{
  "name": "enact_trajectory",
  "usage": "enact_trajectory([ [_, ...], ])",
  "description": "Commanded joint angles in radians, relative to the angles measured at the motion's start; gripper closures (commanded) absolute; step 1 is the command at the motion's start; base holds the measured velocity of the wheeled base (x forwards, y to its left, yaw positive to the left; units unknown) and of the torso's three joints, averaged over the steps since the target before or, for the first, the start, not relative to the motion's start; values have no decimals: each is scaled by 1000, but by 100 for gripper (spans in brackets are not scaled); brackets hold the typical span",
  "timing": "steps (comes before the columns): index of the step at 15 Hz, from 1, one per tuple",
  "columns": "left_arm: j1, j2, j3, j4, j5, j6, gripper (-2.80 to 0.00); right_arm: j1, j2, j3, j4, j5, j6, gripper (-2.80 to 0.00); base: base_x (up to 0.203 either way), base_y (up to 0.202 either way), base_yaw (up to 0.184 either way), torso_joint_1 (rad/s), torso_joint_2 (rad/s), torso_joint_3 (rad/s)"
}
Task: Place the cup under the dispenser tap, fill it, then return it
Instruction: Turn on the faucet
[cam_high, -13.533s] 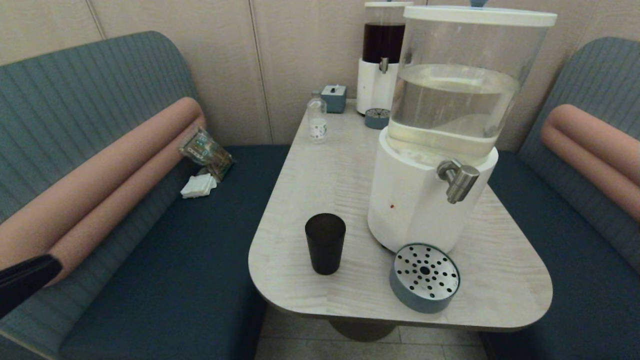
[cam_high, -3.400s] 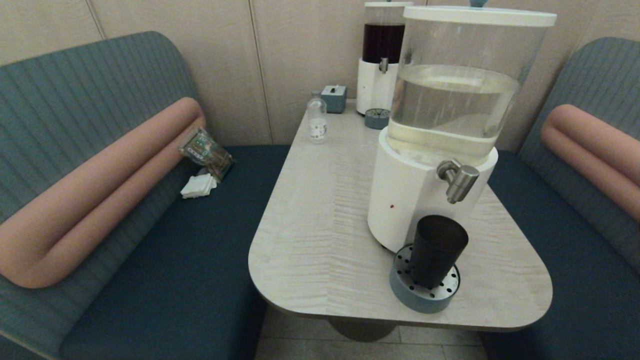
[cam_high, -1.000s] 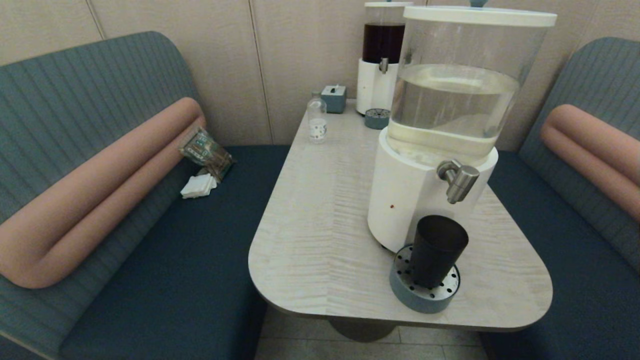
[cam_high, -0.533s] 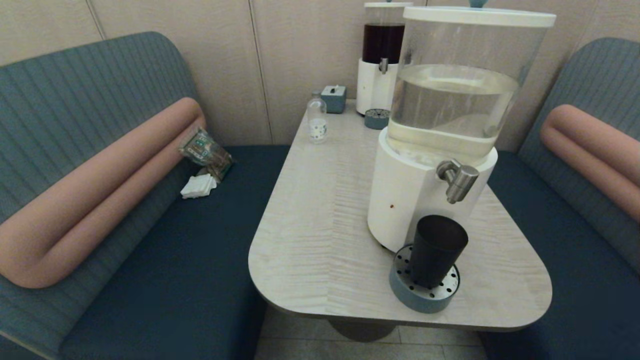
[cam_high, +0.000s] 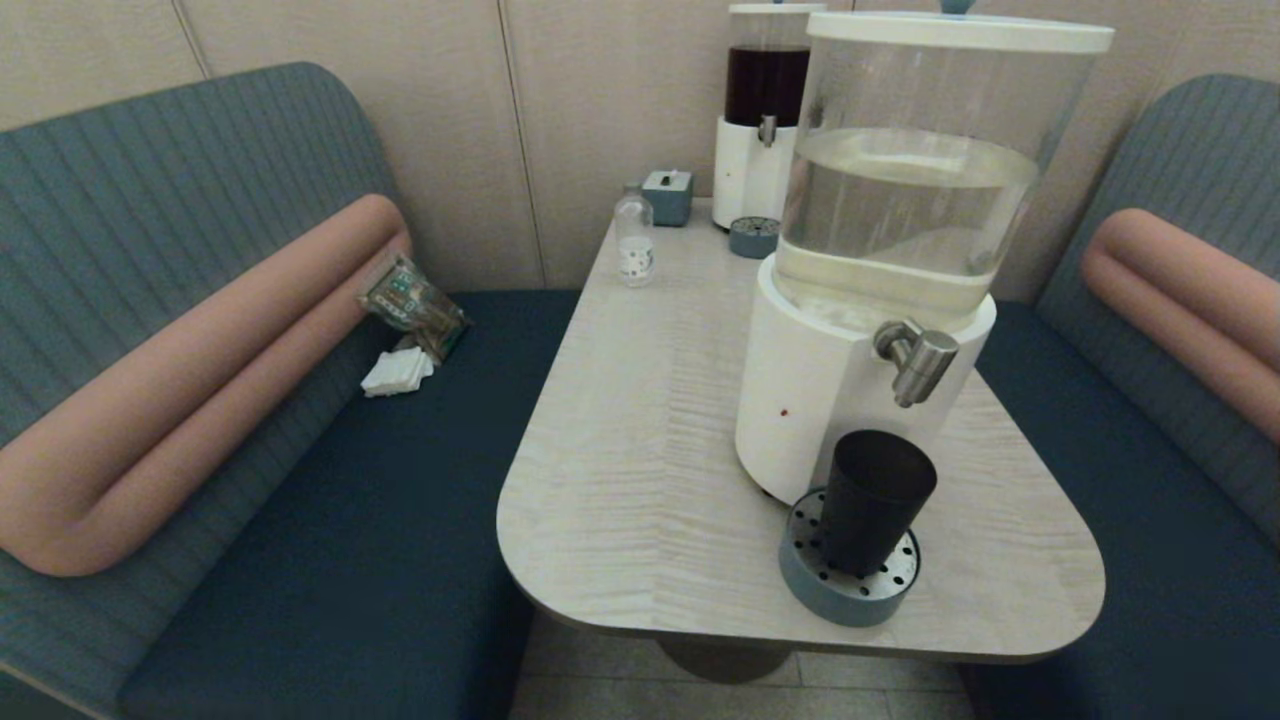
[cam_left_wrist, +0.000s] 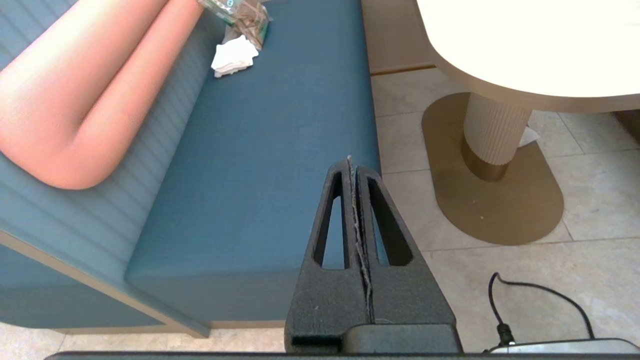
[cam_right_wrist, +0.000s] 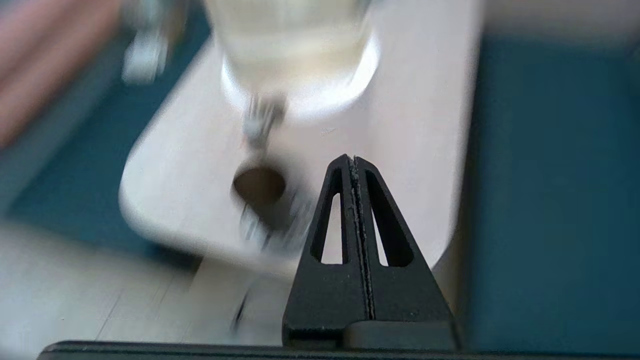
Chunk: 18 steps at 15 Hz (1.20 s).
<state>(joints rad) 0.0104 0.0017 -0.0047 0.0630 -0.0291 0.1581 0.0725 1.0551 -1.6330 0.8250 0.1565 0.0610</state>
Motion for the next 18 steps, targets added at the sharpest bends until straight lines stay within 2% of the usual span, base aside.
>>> enact_trajectory([
  [1,0,1,0,1,0,1,0,39,205,-80,95,26,4,0,0,0,0,0,0,0],
  [3,0,1,0,0,0,1,0,64,277,-77,122,97,11,0,0,0,0,0,0,0],
  [5,0,1,0,0,0,0,0,68,325,-49,86,145,19,0,0,0,0,0,0,0],
  [8,0,1,0,0,0,0,0,76,371,91,-209,149,21,0,0,0,0,0,0,0],
  [9,0,1,0,0,0,0,0,97,395,130,-287,133,20,0,0,0,0,0,0,0],
  [13,0,1,0,0,0,0,0,197,481,146,-387,-25,-52,0,0,0,0,0,0,0],
  [15,0,1,0,0,0,0,0,226,502,146,-407,-55,-55,0,0,0,0,0,0,0],
  [18,0,1,0,0,0,0,0,237,503,148,-403,-54,-53,0,0,0,0,0,0,0],
])
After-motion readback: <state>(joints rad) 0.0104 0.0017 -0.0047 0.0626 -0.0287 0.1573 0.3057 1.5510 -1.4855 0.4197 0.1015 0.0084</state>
